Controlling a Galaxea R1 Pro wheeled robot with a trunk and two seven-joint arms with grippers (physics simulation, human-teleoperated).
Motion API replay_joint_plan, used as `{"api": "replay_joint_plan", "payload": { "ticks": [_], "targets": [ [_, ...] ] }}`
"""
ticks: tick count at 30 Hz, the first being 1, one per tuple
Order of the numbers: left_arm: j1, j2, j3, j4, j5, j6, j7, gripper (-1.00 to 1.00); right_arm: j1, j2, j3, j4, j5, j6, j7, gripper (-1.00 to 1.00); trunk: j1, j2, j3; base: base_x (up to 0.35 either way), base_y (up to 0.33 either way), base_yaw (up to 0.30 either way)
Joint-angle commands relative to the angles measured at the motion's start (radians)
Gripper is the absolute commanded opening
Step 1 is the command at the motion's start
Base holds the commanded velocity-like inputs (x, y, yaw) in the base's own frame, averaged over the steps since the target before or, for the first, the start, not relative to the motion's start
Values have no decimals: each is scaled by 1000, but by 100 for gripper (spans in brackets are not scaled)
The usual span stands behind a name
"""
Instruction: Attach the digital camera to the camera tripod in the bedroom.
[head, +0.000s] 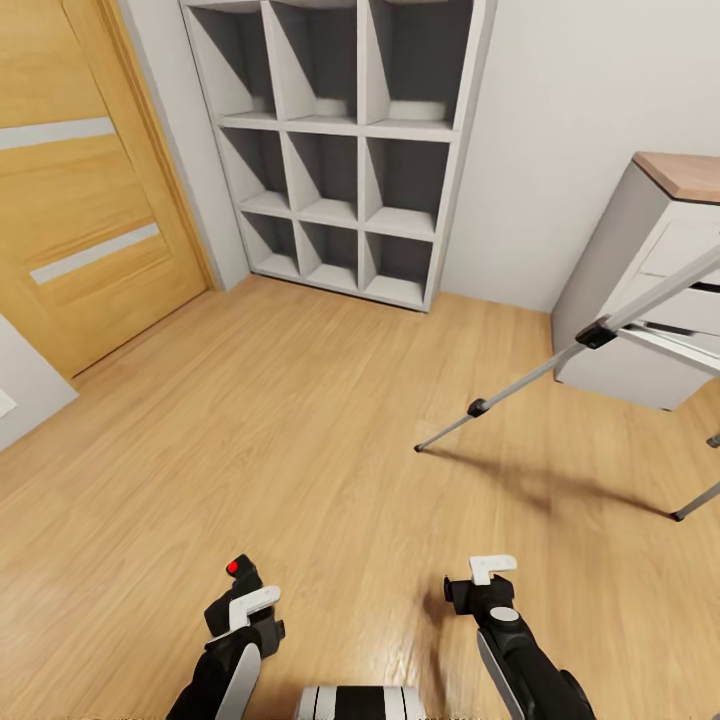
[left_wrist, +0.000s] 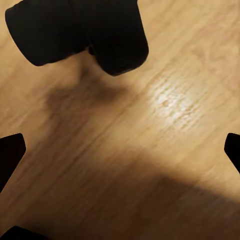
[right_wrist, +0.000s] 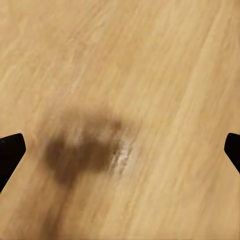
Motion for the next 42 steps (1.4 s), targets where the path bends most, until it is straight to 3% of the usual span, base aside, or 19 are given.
{"api": "replay_joint_plan", "payload": {
  "ticks": [1, 20, 32, 42],
  "targets": [
    [0, 0, -2, -1, 11, 2, 10, 100, 0, 0, 3, -1, 2, 7, -5, 100, 0, -1, -5, 0, 0, 0],
    [0, -1, -9, -3, 9, -4, 10, 100, 0, -1, 3, -2, 2, 7, -6, 100, 9, -5, -78, 0, 0, 0],
    [0, -1, -11, -8, 7, -5, 10, 100, 0, -3, 3, -3, 2, 8, -3, 100, 9, -5, -78, 0, 0, -3],
    [0, -1, -13, -9, 7, -5, 11, 100, 0, -1, 3, -6, 1, 9, -6, 100, 9, -5, -76, 0, 0, -181]
  ]
}}
